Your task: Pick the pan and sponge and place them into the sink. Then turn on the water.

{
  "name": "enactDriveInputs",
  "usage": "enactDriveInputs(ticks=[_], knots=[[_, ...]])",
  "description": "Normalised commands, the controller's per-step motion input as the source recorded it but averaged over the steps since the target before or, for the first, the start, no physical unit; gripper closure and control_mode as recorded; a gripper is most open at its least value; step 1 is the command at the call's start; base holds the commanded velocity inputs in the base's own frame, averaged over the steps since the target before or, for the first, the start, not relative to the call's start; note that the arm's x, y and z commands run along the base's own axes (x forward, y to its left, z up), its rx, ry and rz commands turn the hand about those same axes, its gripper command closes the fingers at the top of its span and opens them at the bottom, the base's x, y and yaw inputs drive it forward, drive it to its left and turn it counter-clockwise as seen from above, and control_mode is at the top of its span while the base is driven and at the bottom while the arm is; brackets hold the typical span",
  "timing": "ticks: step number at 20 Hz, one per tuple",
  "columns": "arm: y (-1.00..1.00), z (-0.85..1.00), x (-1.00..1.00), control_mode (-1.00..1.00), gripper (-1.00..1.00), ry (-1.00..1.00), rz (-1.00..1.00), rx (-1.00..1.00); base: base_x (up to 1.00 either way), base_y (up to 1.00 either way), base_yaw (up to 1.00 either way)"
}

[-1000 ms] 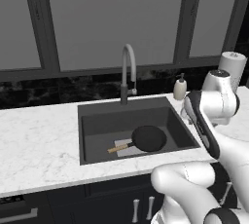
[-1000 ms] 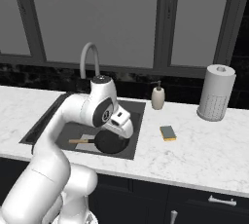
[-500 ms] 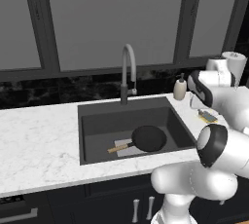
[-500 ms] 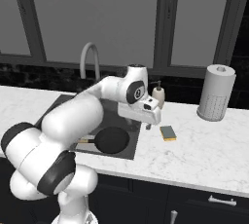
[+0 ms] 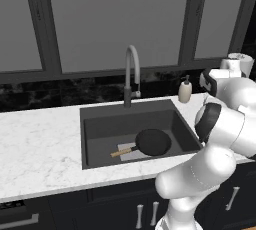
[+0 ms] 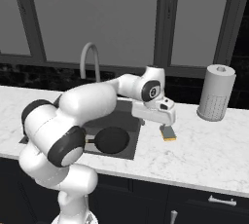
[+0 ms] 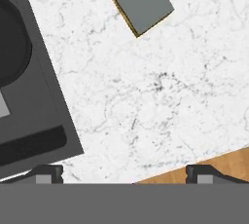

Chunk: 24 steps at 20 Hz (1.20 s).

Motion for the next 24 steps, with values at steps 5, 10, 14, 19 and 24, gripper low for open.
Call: enactDriveInputs(ticks=[5,10,14,19,24], knots=[[-0.02,-0.19,0.08,-1.0,-1.0,0.0,0.08,0.0,0.0,0.0,0.0],[-0.23,-0.26,0.08,-1.0,-1.0,-0.04,0.11,0.0,0.0,0.0,0.0],[-0.29,-0.32,0.09,-1.0,-1.0,-0.08,0.17,0.0,0.0,0.0,0.0],[-0.14,-0.09,0.13,-1.0,-1.0,0.0,0.21,0.0,0.0,0.0,0.0],[-0.07,-0.03,0.23,-1.0,-1.0,0.0,0.21,0.01,0.0,0.0,0.0]])
